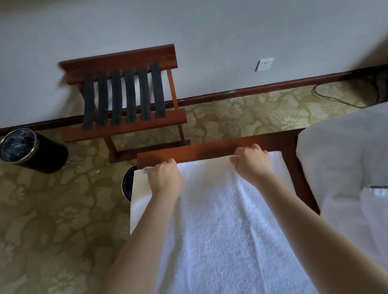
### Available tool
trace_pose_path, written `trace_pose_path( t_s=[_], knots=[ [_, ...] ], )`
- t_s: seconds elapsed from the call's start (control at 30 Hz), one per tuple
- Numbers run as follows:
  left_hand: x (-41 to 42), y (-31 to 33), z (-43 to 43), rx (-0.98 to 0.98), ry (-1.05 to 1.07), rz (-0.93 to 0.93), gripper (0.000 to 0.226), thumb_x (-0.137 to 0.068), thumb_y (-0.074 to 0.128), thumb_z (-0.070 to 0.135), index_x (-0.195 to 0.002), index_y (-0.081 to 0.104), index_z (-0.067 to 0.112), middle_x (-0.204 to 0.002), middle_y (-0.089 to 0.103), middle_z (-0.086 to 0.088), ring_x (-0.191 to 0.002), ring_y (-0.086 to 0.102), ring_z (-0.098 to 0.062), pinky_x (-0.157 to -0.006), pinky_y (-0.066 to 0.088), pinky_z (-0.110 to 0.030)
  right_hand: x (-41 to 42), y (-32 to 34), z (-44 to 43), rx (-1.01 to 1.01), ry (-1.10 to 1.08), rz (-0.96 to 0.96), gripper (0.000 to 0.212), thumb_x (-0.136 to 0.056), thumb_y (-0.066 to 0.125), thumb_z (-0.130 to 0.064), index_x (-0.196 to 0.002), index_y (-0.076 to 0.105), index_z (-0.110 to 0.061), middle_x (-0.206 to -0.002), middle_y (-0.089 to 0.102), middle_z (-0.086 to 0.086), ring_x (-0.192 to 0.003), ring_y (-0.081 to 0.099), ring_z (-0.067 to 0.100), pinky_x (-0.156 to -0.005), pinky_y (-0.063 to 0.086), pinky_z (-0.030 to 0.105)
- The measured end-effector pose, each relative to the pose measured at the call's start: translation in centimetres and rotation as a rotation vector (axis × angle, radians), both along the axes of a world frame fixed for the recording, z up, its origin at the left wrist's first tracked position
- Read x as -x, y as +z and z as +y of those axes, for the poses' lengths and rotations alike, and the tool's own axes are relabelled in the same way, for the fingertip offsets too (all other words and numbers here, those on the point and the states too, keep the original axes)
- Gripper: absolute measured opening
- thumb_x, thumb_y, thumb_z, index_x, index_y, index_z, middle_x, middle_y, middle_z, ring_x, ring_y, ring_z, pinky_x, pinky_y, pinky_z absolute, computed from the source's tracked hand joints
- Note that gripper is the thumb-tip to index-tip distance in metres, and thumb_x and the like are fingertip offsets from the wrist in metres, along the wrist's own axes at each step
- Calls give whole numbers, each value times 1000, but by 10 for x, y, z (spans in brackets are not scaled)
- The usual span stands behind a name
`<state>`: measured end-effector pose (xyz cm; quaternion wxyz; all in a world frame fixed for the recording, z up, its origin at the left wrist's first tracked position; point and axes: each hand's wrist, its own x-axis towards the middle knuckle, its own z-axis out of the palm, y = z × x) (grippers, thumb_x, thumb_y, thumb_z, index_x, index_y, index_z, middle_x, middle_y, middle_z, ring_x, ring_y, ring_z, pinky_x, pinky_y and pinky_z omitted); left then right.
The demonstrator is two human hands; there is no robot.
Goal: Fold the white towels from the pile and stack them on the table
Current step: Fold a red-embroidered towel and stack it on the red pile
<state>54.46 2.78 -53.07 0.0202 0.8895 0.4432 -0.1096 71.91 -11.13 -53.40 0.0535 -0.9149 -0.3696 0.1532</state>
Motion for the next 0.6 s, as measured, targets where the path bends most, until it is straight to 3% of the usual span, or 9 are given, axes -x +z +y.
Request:
trace_pose_path(
  t_s=[0.17, 0.33, 0.43, 0.5, 0.6],
  knots=[
    [4, -9, -3, -9, 46, -82, 18, -91, 48, 19, -107, 55, 14, -113, 53, -4, -107, 47, -23, -86, 38, -35, 14, -6, -3, 0, 16, -220, 24, -96, 45, -35, -112, 53, -19, -111, 53, 2, -107, 44, 26, -87, 32, 39],
    [20, -12, 16, 90, -28, -125, 18, -90, 42, 30, -103, 48, 18, -105, 51, 1, -101, 44, -20, -86, 36, -37, 9, -14, -5, -15, 142, -205, 22, -99, 37, -31, -114, 49, -21, -111, 51, 0, -105, 44, 23, -89, 31, 37],
    [24, -9, 28, 171, -64, 7, 22, -91, 34, 38, -100, 45, 21, -107, 45, 2, -105, 36, -19, -91, 33, -38, 3, -10, -6, 18, 186, -215, 23, -98, 38, -33, -110, 51, -18, -112, 50, 2, -106, 43, 24, -87, 32, 36],
    [24, -8, 30, 148, -112, 35, 28, -92, 32, 38, -104, 49, 19, -111, 43, 1, -106, 35, -19, -93, 32, -36, 3, -5, -4, 88, 223, -246, 25, -98, 37, -32, -114, 51, -18, -115, 47, 1, -108, 41, 22, -92, 32, 35],
    [22, -4, 25, 111, -130, -86, 25, -94, 37, 34, -103, 49, 14, -107, 49, -2, -104, 44, -21, -90, 34, -34, 17, 4, 5, 49, 232, -262, 24, -95, 42, -23, -117, 47, -19, -117, 46, 0, -110, 41, 22, -106, 27, 41]
  ],
)
